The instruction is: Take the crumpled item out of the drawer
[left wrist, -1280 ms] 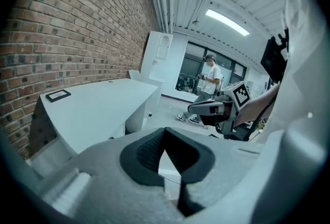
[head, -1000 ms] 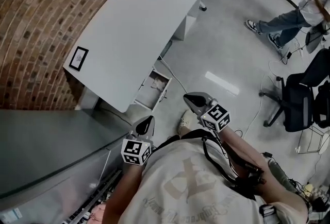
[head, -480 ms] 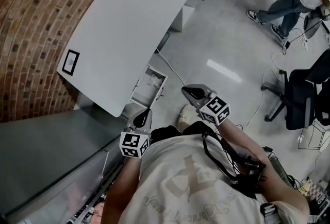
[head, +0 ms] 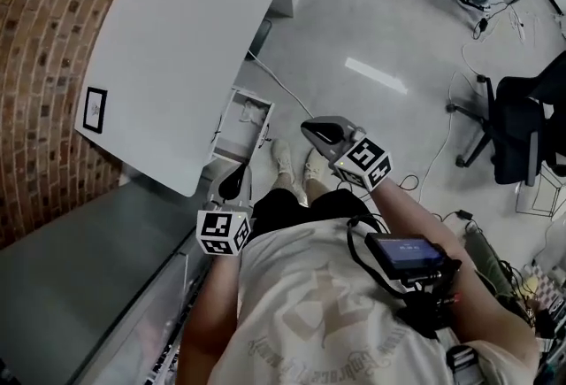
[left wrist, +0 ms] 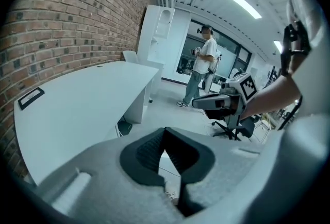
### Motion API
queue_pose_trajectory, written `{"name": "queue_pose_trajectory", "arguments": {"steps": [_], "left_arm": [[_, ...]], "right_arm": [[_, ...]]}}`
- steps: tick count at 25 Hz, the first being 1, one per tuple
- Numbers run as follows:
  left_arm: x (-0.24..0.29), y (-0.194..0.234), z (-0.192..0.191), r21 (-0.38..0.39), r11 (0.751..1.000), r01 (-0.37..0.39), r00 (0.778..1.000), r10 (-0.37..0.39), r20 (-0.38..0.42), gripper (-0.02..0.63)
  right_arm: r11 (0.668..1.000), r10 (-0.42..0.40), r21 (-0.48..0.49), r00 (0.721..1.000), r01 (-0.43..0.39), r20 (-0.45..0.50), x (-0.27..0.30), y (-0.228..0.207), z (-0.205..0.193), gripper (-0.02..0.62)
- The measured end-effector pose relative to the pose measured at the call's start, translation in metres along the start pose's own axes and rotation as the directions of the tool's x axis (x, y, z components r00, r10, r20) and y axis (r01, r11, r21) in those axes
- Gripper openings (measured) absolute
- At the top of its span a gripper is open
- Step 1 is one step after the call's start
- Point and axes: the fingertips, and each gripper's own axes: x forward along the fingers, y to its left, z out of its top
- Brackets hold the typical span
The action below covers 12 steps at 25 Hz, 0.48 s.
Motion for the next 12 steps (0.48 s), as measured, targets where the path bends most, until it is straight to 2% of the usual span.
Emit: {"name": "queue_pose_trajectory", "arguments": {"steps": [6, 12], "left_arm": [[0.030, 0.010, -0.004, 0.025, 0.998, 0.060, 0.997, -0.058, -0.052, 0.003], [0.058, 0.020, -0.018, 0.021, 0.996, 0.089, 0.992, -0.086, -0.092, 0.003]], "right_arm": [[0.999, -0.028, 0.024, 0.999, 0.028, -0.028, 0.010, -0.010, -0.011, 0.008], [0.998, -0.049, 0.029, 0.998, 0.051, -0.046, 0.020, -0.025, -0.020, 0.008]]}}
